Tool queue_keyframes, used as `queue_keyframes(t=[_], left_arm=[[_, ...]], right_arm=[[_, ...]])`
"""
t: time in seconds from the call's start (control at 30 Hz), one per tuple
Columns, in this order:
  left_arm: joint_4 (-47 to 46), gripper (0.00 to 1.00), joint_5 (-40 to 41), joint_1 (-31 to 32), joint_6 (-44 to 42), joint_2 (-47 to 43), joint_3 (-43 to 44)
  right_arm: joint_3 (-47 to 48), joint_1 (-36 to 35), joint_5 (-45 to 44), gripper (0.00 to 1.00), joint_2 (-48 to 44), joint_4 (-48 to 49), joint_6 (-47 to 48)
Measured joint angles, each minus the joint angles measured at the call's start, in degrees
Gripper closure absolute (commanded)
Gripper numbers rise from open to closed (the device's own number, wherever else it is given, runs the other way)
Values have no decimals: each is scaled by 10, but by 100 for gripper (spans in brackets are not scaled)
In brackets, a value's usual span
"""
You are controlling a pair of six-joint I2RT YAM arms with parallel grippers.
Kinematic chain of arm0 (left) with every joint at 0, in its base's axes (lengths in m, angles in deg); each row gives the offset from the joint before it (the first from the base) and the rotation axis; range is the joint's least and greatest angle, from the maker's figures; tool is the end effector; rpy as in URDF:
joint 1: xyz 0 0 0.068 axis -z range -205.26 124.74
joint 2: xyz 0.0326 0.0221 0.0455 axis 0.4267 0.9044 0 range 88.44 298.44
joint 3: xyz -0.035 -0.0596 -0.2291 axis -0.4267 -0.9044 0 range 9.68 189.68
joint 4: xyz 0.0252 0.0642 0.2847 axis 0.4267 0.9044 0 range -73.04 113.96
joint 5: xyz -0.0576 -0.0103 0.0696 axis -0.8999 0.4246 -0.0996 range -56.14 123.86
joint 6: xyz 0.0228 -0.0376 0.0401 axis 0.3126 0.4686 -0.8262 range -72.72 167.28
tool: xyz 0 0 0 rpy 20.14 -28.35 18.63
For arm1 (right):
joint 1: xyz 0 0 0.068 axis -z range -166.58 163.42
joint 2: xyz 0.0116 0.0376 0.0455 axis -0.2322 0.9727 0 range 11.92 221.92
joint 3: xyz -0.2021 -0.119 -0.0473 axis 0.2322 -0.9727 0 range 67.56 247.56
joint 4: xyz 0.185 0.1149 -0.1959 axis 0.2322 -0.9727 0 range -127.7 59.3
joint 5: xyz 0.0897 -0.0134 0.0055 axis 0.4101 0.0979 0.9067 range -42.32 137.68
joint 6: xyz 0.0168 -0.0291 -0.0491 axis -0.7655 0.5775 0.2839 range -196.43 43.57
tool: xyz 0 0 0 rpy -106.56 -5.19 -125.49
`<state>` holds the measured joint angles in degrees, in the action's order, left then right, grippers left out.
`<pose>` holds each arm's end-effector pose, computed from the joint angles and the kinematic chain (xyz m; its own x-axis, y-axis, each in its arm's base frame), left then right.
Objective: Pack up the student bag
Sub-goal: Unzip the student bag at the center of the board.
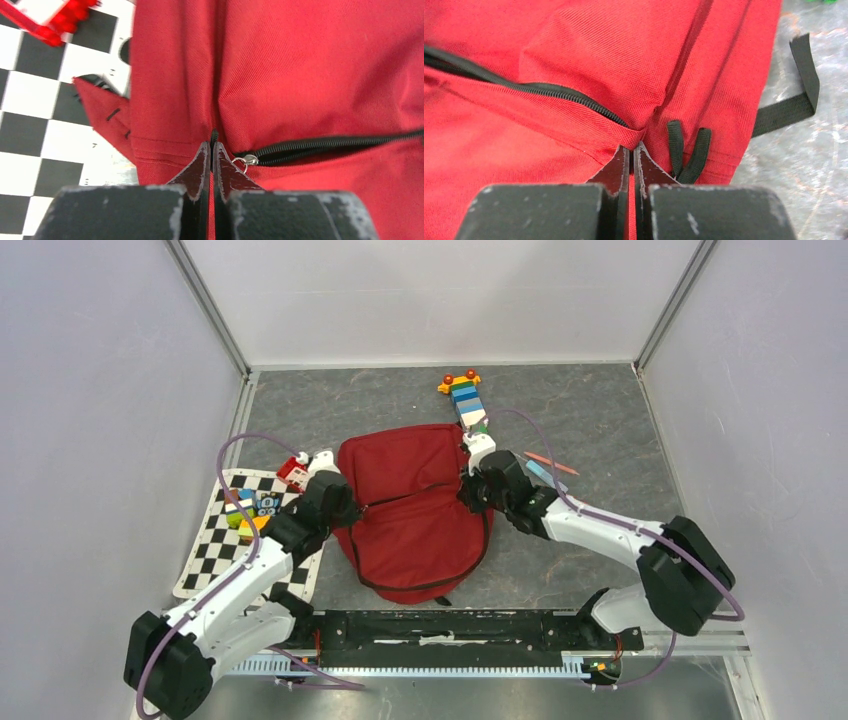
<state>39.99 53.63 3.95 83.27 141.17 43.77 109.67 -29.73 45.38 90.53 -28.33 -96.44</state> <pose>0.2255 -0.1092 0.1873 -0.6099 -0.2926 -0.7365 -0.1477 0.9550 -0.2571 0.2430 0.2255 0.1548 -0.6101 -0.1035 -0.7856 -0.4794 0.8376 0.2619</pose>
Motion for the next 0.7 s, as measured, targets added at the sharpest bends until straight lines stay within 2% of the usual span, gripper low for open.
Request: queue_keyframes(t=[0.23,0.43,0.6,0.67,0.7], left_arm=[[-65,98,-105,12,-7,-5,-47],[-119,98,-128,78,-3,-2,-73],[-151,97,-112,165,11,39,-74],[-152,91,-107,180,19,48,-73],[-149,82,-104,185,22,49,-71]], right_arm=[[96,44,-7,100,84,-30,78],[176,64,-3,100,153,-44,120],[215,70,-4,83,172,-64,128],[217,69,-4,77,170,-67,125],[217,69,-6,72,167,-73,122]])
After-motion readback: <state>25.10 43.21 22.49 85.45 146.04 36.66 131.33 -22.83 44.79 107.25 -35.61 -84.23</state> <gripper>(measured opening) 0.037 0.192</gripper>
